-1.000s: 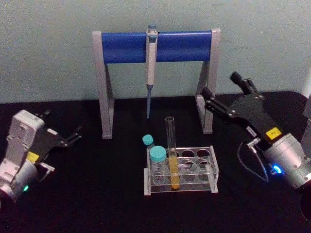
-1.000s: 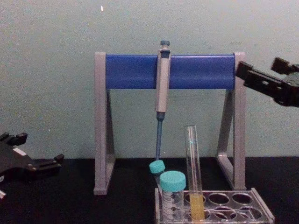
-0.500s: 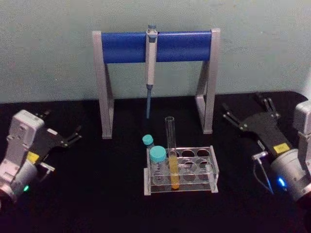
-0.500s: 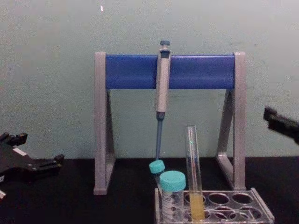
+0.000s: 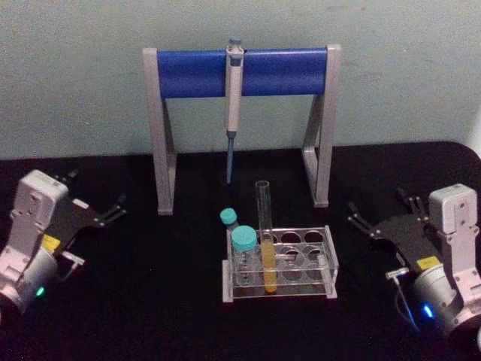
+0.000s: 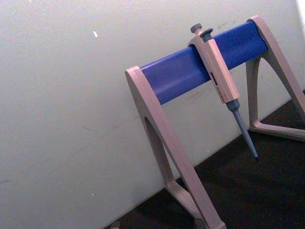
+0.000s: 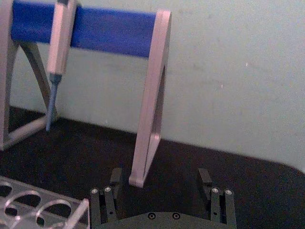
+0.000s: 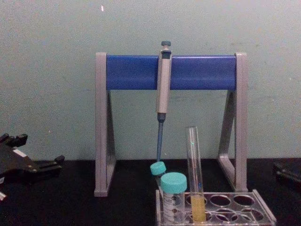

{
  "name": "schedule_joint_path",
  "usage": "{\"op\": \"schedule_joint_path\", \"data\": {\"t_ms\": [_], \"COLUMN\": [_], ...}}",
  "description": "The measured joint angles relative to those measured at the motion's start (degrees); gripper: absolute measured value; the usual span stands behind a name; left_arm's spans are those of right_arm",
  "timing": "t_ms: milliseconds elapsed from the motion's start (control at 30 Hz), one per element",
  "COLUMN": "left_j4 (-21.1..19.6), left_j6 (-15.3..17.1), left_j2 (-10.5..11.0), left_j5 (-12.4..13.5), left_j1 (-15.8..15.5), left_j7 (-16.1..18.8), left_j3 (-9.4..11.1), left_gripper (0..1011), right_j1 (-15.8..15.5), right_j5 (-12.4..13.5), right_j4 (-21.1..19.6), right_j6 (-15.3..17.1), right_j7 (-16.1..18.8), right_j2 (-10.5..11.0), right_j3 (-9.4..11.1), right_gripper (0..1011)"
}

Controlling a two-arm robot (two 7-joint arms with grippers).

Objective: Pick up the test tube from the test tube rack, shake it, then place it back into the test tube rack.

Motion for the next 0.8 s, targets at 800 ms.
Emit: {"op": "schedule_joint_path", "data": {"t_ms": [800], "left_j4": [0.0], "left_j6": [0.0], "left_j2": [0.0], "left_j5": [0.0], "left_j1": [0.0], "left_j7": [0.0], "left_j3": [0.0], "left_gripper": [1002], "right_j1": [-0.2], "right_j5": [-2.2], "right_j4": [5.3], "right_j6": [2.0], "right_j7": [3.5], "right_j2": [-3.1], "right_j3": [1.4], "right_gripper": [1000]}}
